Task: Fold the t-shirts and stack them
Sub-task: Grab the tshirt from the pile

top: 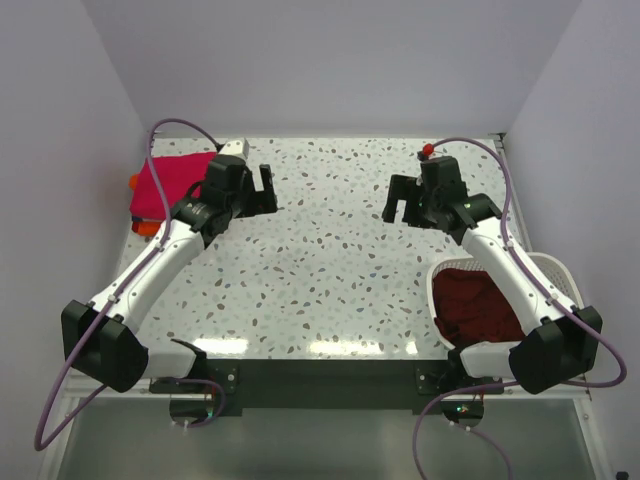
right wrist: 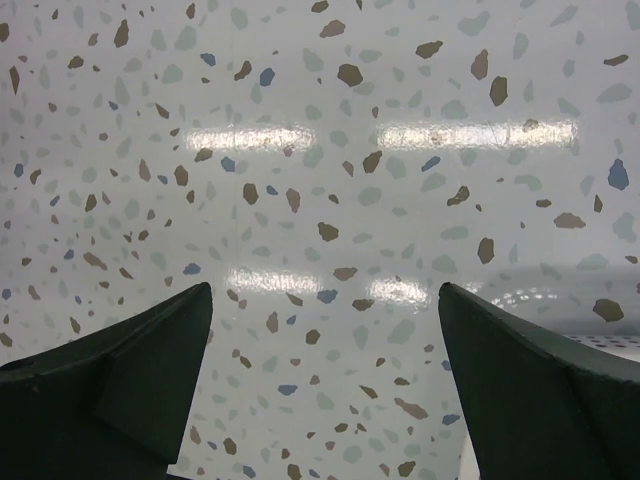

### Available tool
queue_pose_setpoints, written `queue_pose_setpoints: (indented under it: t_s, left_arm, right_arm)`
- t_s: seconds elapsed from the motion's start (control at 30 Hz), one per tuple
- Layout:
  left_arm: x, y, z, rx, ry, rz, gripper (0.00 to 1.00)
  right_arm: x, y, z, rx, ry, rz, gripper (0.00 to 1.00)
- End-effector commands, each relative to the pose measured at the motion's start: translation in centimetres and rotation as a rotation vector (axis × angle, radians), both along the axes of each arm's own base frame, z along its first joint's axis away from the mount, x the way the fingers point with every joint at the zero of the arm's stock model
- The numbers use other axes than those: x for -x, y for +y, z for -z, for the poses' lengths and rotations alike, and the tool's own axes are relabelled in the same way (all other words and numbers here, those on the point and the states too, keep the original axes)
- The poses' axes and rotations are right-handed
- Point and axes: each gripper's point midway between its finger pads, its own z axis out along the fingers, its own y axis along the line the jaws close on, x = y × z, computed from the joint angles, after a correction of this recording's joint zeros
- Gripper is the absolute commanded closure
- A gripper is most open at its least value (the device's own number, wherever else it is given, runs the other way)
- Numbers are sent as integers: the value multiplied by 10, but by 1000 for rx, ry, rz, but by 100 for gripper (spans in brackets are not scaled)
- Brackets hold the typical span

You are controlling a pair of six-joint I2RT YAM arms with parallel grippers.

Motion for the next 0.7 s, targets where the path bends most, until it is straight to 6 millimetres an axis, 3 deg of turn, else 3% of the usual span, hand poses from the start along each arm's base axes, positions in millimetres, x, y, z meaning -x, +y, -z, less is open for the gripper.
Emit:
queue_pose_setpoints:
  t_s: [0.0,0.23,0.4,0.57,0.67]
  left_arm:
    - [-1,6,-12,10,-28,-29,0]
    - [0,11,-24,3,-60,-50,0]
    - [1,10,-20,-9,-48,-29,0]
    - [2,10,-23,-14,-62,-14,0]
    - [3,9,-22,-26,-60,2,0]
  right_arm:
    - [-2,3,-15,-10,-53,-24,1]
    - [-4,8,-22,-26,-64,-38,1]
    - [-5,-1,-27,8,-65,-3,1]
    - [7,-36,-23,102,-29,127,1]
    - [22,-76,-8,119,44,268,1]
